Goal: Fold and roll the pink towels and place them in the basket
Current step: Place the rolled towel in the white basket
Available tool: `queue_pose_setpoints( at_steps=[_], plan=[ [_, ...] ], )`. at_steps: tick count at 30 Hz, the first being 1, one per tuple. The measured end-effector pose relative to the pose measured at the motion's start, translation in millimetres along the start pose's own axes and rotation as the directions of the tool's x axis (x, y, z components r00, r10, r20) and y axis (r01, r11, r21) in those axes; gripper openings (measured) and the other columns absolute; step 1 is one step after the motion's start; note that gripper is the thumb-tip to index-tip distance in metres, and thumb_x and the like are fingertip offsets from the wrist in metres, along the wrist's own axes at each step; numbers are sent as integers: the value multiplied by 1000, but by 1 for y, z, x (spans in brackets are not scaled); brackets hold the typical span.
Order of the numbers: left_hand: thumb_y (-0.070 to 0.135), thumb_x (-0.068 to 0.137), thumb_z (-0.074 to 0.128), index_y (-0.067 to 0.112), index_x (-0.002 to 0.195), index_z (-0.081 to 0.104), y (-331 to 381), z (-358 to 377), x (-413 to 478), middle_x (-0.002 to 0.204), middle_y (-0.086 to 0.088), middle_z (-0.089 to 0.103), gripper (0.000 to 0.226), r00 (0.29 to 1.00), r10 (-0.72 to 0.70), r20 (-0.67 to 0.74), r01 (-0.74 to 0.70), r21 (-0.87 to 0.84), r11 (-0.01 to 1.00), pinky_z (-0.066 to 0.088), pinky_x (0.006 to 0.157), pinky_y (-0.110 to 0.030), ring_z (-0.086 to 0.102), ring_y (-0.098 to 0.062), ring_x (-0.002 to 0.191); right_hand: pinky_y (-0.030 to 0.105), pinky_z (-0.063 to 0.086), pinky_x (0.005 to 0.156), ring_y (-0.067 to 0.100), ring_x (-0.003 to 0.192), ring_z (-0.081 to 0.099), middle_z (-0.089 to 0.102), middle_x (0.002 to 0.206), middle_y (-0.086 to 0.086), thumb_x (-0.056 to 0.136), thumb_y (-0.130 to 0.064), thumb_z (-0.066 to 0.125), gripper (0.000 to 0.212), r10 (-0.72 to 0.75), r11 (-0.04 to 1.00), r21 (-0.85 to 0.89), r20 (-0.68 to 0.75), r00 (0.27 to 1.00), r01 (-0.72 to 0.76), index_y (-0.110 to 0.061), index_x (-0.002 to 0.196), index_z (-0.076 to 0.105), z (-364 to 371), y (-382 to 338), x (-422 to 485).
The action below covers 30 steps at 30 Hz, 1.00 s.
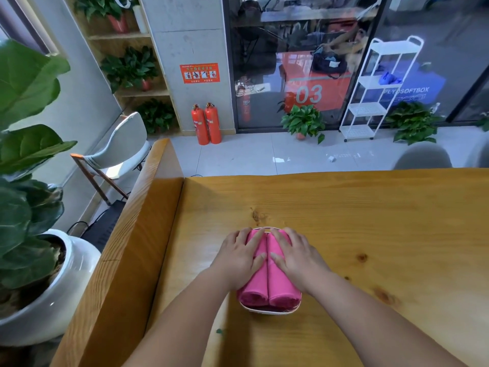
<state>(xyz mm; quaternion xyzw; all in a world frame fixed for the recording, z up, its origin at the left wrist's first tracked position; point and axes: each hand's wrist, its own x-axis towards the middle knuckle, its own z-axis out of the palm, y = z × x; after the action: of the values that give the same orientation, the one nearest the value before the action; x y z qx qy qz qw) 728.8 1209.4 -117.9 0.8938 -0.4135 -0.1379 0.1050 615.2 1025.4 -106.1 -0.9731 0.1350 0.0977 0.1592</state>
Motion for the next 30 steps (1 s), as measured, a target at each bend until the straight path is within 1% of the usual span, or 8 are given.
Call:
queue_pose_setpoints(
  at_steps=[2,4,6,9,12,18,22,30],
  plan=[
    [66,105,28,42,166,0,2,-1,-4,172,-4,16,71,1000,-16,1,16,-65,998,20,127,-52,16,-36,154,49,32,123,26,158,11,-3,174,-2,106,-65,30,72,3,998,66,14,1000,-4,-43,166,-3,0,-3,-5],
    [62,107,37,42,167,1,7,-1,-13,175,2,6,73,997,-71,-37,57,-287,956,17,129,-49,8,-26,157,50,27,126,26,161,6,-19,174,-7,104,-67,35,76,15,979,204,-12,1000,-12,-48,165,-6,2,-1,-13],
    [58,108,43,41,168,3,12,4,-25,176,7,1,74,980,-173,-97,90,-559,824,12,131,-44,3,-14,160,48,20,128,26,162,3,-26,172,-7,103,-68,36,78,82,933,356,-72,994,-51,-48,164,-8,10,2,-26],
    [53,108,46,45,164,-1,21,26,-46,176,13,-1,74,977,-188,-102,56,-726,686,7,133,-40,-3,-2,160,41,9,131,13,161,-10,-27,172,-11,99,-71,32,80,109,865,499,-98,989,-46,-52,160,-16,37,-3,-51],
    [44,109,51,42,166,-2,27,41,-52,175,18,-4,78,972,-209,-108,57,-754,654,6,133,-37,-7,6,158,32,4,130,-2,154,-21,-25,172,-15,106,-58,40,80,103,829,559,-120,987,-18,-57,153,-24,58,-12,-55],
    [38,108,55,40,167,-2,36,40,-58,173,21,-7,82,958,-277,-76,107,-801,588,8,133,-37,-7,5,158,23,2,122,-4,153,-22,-30,170,-16,109,-52,42,83,36,843,537,-50,998,-3,-49,159,-23,46,-7,-53],
    [36,109,55,39,167,-7,43,53,-77,173,22,-11,84,941,-315,-127,97,-787,609,4,128,-24,-10,10,156,18,-1,122,-7,153,-24,-30,168,-22,110,-47,44,82,-30,854,518,-45,999,49,-45,160,-21,49,-11,-63],
    [39,108,53,38,166,-7,29,30,-57,176,10,-12,83,949,-312,-47,177,-739,650,1,122,-23,-12,-1,158,38,7,129,12,159,-14,-34,169,-6,107,-57,43,88,47,883,467,12,999,-47,-49,154,-31,38,-18,-45]
  ],
)
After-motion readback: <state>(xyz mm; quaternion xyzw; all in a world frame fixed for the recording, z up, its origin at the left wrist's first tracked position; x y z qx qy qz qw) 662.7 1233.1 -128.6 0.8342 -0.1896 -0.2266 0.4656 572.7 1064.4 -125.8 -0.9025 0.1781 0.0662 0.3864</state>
